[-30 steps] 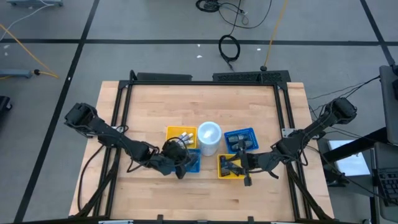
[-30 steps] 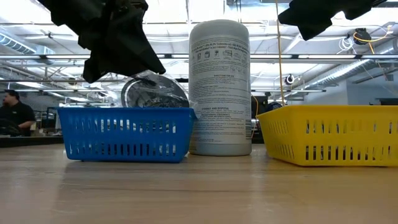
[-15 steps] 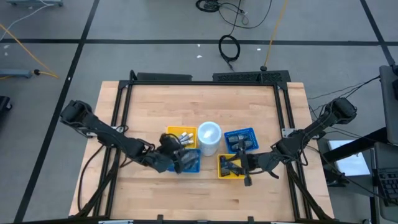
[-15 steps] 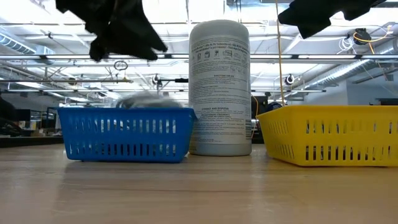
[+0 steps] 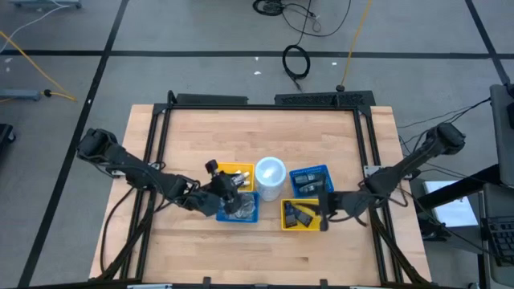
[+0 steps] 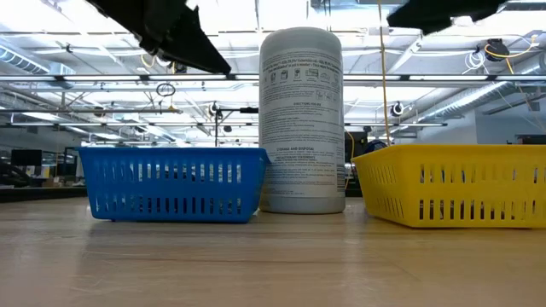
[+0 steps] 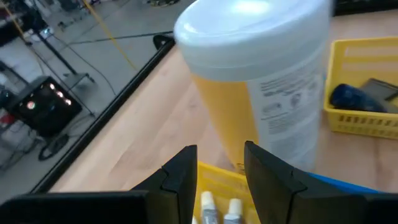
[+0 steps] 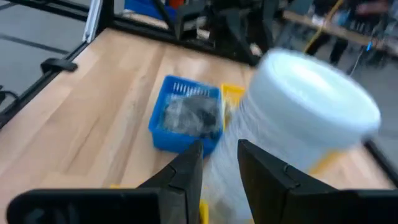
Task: Pick & Place Travel size toiletries
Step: Return to Home Position
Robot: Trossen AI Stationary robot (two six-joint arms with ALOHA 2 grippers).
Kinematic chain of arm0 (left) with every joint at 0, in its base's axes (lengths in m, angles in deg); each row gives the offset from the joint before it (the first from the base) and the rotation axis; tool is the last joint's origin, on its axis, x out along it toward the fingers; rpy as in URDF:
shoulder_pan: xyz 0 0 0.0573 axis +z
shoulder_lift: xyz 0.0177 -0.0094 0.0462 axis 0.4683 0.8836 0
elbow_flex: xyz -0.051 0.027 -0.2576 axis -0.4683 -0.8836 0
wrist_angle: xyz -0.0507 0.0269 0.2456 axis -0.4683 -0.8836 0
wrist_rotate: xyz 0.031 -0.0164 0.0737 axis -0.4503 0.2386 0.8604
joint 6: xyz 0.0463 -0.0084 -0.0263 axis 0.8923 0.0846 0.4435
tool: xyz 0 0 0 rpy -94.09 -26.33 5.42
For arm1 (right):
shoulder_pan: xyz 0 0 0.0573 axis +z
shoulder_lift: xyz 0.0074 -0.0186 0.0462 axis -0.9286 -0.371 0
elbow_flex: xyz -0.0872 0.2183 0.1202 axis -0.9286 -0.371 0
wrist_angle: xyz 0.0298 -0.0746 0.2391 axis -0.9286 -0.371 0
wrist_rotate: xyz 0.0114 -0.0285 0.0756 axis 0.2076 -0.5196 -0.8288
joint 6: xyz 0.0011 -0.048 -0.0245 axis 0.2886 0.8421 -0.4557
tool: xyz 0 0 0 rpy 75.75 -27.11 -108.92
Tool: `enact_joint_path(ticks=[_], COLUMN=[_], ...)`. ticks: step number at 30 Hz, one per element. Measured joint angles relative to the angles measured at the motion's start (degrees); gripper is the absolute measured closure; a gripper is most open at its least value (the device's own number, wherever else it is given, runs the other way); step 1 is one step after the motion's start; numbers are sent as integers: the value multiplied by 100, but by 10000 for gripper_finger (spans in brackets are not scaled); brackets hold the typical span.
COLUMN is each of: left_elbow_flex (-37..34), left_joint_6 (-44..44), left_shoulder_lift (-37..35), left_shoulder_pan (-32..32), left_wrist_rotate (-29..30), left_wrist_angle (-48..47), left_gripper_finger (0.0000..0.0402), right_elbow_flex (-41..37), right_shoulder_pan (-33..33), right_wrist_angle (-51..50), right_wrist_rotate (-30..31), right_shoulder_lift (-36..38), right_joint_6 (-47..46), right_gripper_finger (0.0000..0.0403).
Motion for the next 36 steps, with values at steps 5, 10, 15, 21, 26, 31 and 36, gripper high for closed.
enact_joint_path(ticks=[5, 10, 15, 21, 26, 31, 36], left_elbow_flex=[-7, -7, -200, -1159, -2007, -2963, -3885], left_joint_6=[-38, 619, 1180, 1406, 1257, 937, 817], left_shoulder_lift=[-222, -645, -1018, -1652, -2302, -3071, -3955], left_shoulder_pan=[534, 1158, 1720, 2483, 2941, 3195, 3213], left_wrist_rotate=[-428, -1707, -2572, -3967, -4600, -4751, -4756], left_wrist_angle=[-215, -83, 649, 2162, 2877, 3375, 3859], left_gripper_finger=[270, 270, 270, 270, 270, 270, 270], right_elbow_flex=[-1, -116, -668, -1365, -1567, -1609, -1667], right_shoulder_pan=[-74, -176, -371, -664, -737, -737, -735], right_wrist_angle=[-1428, -1793, -1096, -472, -906, -1628, -2053], right_wrist_rotate=[273, 577, 569, 496, 279, 260, 222], right_shoulder_lift=[906, 1854, 2865, 4328, 5479, 6450, 6473], right_joint_6=[-837, -486, 441, 890, 1110, 966, 698], right_gripper_finger=[309, 309, 309, 308, 308, 305, 307])
